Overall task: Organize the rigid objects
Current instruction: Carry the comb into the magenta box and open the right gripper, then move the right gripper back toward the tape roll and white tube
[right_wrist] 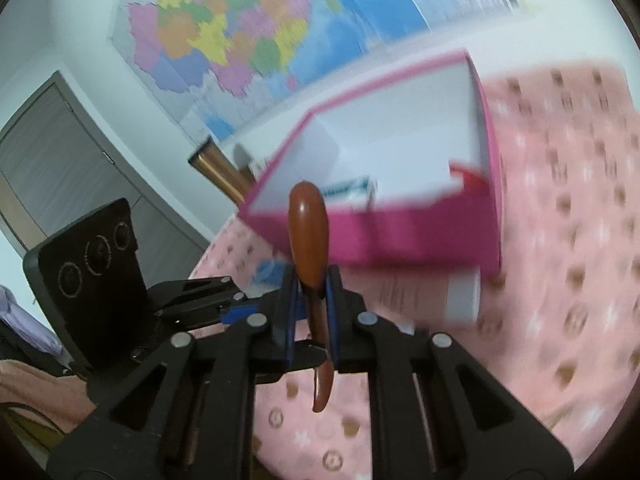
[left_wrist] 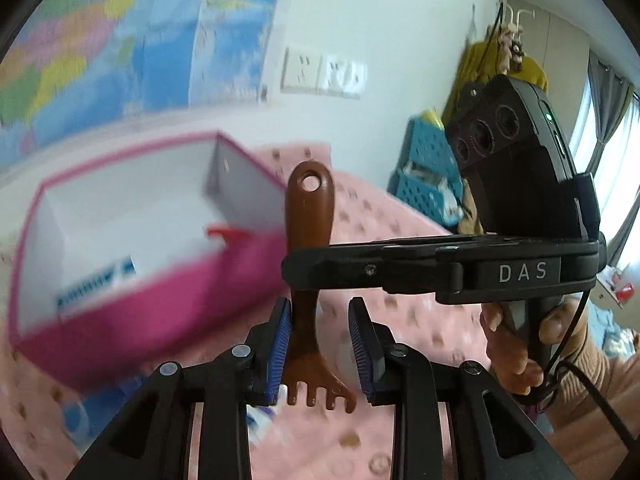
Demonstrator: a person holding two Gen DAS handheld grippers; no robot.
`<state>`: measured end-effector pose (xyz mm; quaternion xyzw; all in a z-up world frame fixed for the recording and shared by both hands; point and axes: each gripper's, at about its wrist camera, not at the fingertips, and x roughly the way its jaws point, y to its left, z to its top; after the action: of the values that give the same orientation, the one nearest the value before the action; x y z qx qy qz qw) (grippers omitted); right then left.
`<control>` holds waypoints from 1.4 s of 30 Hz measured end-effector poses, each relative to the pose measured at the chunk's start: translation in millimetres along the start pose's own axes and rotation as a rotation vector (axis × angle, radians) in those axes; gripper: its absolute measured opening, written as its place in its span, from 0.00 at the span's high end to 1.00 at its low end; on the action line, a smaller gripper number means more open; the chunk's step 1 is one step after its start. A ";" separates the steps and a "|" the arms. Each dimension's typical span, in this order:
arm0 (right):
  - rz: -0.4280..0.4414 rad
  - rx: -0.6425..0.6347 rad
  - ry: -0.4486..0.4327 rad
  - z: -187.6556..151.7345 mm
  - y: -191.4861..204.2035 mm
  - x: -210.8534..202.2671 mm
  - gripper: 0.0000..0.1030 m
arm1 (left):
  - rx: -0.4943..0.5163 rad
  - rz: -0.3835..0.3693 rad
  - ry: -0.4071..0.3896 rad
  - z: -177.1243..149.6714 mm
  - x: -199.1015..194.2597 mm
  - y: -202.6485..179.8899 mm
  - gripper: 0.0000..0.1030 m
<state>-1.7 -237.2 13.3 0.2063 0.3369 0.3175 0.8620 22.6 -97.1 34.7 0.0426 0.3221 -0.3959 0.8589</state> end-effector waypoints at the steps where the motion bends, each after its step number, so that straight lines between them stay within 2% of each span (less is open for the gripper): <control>1: 0.001 -0.012 -0.015 8.9 0.7 -2.1 0.86 | 0.000 0.004 -0.014 8.8 -1.7 2.1 0.72; 3: 0.002 -0.033 -0.050 32.5 0.9 -7.3 0.86 | 0.007 0.038 -0.053 31.1 -5.7 7.0 0.72; 8: 0.015 -0.051 -0.100 79.5 -3.0 -7.9 0.86 | -0.017 0.067 -0.095 69.0 -4.7 26.3 0.72; 12: 0.018 -0.033 -0.099 106.0 -14.6 4.3 0.86 | -0.038 0.103 -0.089 88.6 9.9 41.9 0.72; 15: 0.004 -0.014 -0.068 115.0 -27.7 18.5 0.86 | -0.060 0.111 -0.051 90.8 28.8 50.4 0.72; 24: -0.064 0.041 0.029 116.9 -59.3 60.7 0.84 | -0.144 0.151 0.059 83.7 74.2 79.5 0.72; 28: -0.164 0.033 0.038 117.4 -64.3 64.8 0.81 | -0.163 0.169 0.064 82.7 77.0 85.0 0.72; 31: -0.197 0.036 0.029 114.4 -65.5 57.9 0.71 | -0.162 0.196 0.040 81.3 68.9 85.9 0.72; 36: -0.151 0.011 -0.011 96.6 -55.6 29.9 0.71 | -0.117 0.224 -0.050 71.9 29.7 71.0 0.70; 39: -0.112 -0.020 -0.050 72.3 -45.2 1.1 0.69 | -0.076 0.181 -0.108 58.1 1.9 54.2 0.67; 42: -0.099 -0.037 -0.062 48.1 -41.2 -18.5 0.66 | -0.050 0.136 -0.118 40.4 -11.0 40.1 0.64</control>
<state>38.8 -286.1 31.3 0.1829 0.3140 0.2743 0.8903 66.7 -75.8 65.7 0.0196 0.2770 -0.3306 0.9020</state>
